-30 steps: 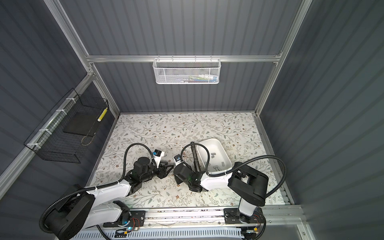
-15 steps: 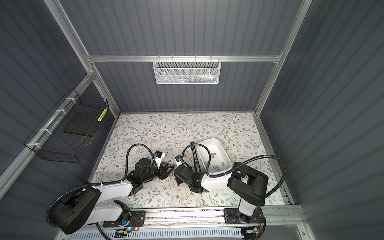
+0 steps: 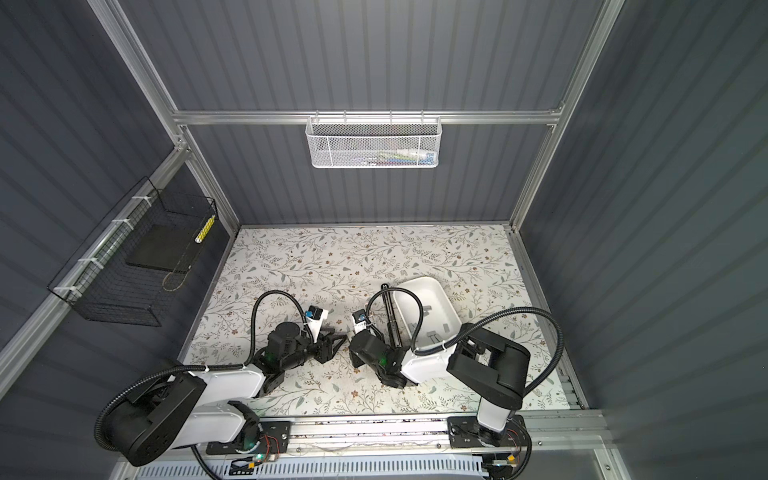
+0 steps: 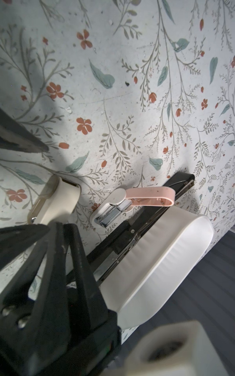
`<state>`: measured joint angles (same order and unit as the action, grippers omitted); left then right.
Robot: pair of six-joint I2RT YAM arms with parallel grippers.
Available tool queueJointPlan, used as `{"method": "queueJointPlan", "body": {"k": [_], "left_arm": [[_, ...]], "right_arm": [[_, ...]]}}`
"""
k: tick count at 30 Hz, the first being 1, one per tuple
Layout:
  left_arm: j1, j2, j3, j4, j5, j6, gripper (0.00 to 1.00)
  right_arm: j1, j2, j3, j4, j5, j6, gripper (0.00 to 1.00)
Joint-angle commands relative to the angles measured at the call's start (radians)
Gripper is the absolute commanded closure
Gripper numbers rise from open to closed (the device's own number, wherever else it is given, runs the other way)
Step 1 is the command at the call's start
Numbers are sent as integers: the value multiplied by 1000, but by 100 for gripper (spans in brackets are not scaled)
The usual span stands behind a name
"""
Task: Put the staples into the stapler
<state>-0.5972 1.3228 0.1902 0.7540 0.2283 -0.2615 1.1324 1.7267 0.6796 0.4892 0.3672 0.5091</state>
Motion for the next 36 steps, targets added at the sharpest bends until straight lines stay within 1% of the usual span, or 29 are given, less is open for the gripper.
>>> {"method": "queueJointPlan", "body": {"k": [1, 12, 15, 17, 21, 23, 25, 27, 31, 36], "left_arm": [[-7, 28, -12, 43, -10, 27, 43], [-13, 82, -11, 93, -2, 24, 43], [-13, 71, -7, 74, -7, 17, 43], [-13, 47, 5, 19, -36, 7, 43], [-13, -24, 12, -39, -63, 2, 40], [-13, -62, 21, -95, -101, -7, 39], [-13, -92, 36, -153, -124, -13, 37], [-13, -122, 46, -194, -118, -19, 36], [-13, -215, 47, -245, -110, -37, 34], [-13, -304, 50, -285, -83, -49, 31]], "right_arm": [[15, 71, -70, -84, -59, 30, 83], [26, 67, -94, -61, -37, 47, 84], [27, 30, -79, -91, -21, 41, 79], [27, -1, -48, -142, -15, 26, 76], [27, -65, 17, -229, 9, -6, 76], [27, -104, 37, -268, 27, -12, 74], [27, -150, 43, -298, 48, -12, 71], [26, -193, 37, -318, 62, -7, 66], [26, -267, 8, -351, 92, 3, 64], [20, -275, -22, -369, 132, 11, 60]]}}
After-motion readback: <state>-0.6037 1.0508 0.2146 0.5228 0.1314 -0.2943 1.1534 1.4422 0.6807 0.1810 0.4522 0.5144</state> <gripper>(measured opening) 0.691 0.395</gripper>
